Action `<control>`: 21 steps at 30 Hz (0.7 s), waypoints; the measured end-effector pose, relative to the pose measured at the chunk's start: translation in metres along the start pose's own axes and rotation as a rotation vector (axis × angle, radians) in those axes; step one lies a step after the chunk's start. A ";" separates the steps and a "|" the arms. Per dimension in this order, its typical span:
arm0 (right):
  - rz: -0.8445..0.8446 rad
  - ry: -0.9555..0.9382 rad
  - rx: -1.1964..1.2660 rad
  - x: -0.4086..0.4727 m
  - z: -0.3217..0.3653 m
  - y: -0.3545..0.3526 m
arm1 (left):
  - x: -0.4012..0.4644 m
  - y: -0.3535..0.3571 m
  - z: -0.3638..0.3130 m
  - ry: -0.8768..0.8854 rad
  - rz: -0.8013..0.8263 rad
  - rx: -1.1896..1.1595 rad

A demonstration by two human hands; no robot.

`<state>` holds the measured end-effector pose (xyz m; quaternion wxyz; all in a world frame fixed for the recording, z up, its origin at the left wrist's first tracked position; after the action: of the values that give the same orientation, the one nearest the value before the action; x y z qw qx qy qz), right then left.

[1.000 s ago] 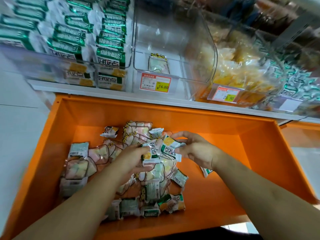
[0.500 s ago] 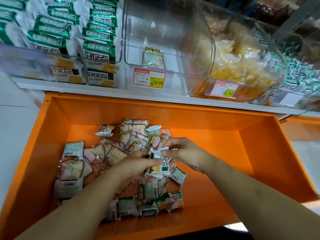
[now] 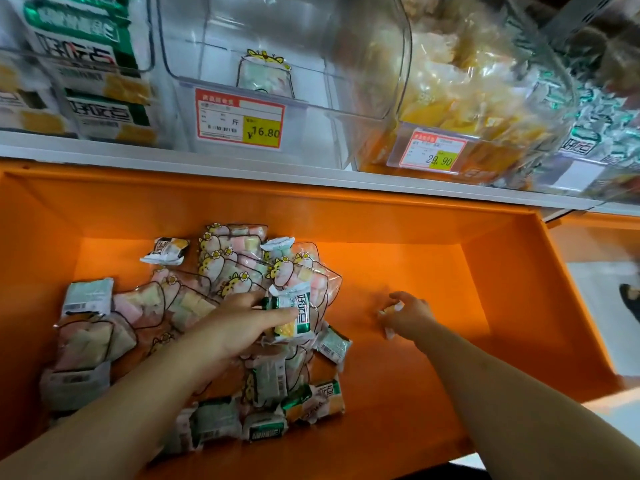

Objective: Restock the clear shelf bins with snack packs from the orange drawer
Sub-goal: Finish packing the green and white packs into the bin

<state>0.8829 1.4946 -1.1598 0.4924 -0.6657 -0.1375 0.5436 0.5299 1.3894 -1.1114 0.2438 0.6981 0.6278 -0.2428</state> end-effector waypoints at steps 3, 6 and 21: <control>0.009 -0.061 0.016 0.008 0.003 0.009 | 0.002 0.003 0.005 -0.014 -0.002 0.008; 0.039 -0.116 -0.039 0.006 0.010 0.014 | -0.001 0.006 0.001 -0.002 0.022 0.025; 0.417 -0.594 0.302 -0.185 0.180 -0.080 | -0.080 -0.050 -0.103 0.059 -0.153 -0.252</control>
<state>0.6874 1.4911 -0.9726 0.4024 -0.4133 -0.0543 0.8151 0.4758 1.4000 -0.9828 0.2917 0.6188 0.7117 -0.1596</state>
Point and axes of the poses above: each hand's wrist, its own x-axis towards the middle knuckle, its own y-axis out of the palm, z = x × y, the point moved 8 cm from there along x, towards the middle knuckle, and after that the axes turned 4 degrees about y, right-handed, at the moved point
